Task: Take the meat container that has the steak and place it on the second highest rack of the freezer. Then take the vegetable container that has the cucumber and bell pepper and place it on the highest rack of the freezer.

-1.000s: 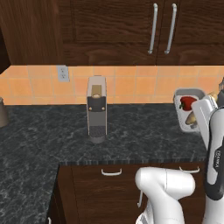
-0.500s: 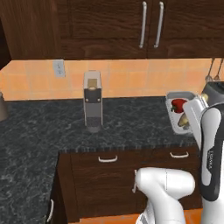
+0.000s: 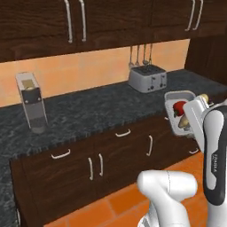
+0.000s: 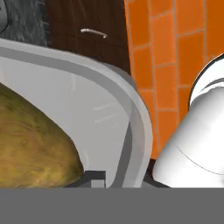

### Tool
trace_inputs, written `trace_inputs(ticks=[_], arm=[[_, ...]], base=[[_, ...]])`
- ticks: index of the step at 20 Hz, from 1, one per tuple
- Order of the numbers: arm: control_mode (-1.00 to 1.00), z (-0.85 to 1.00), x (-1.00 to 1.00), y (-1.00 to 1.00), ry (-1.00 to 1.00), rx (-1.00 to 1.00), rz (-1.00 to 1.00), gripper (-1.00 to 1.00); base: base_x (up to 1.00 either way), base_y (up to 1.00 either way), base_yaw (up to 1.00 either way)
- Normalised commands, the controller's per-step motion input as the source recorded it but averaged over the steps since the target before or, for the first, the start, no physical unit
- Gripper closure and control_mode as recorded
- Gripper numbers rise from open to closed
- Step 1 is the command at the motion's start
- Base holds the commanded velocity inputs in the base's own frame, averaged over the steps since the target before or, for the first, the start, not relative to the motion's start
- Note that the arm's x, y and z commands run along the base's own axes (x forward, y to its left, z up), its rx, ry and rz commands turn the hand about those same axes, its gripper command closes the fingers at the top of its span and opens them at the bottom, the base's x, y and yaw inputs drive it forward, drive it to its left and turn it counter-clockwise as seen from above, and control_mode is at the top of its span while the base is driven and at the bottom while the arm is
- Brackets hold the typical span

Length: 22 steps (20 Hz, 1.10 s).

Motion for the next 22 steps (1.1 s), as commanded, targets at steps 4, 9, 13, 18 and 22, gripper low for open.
trace_inputs(ticks=[4,9,13,18,22], arm=[[1.00,0.00,0.00,0.00,0.00,0.00,0.00,1.00],[1.00,0.00,0.00,0.00,0.00,0.00,0.00,1.00],[1.00,0.00,0.00,0.00,0.00,0.00,0.00,1.00],[1.00,0.00,0.00,0.00,0.00,0.00,0.00,1.00],[1.00,0.00,0.00,0.00,0.00,0.00,0.00,1.00]], base=[[-0.27,-0.03,-0.80],[-0.12,-0.01,-0.77],[0.00,-0.01,-0.74],[0.08,0.00,-0.69],[0.52,0.09,-0.53]])
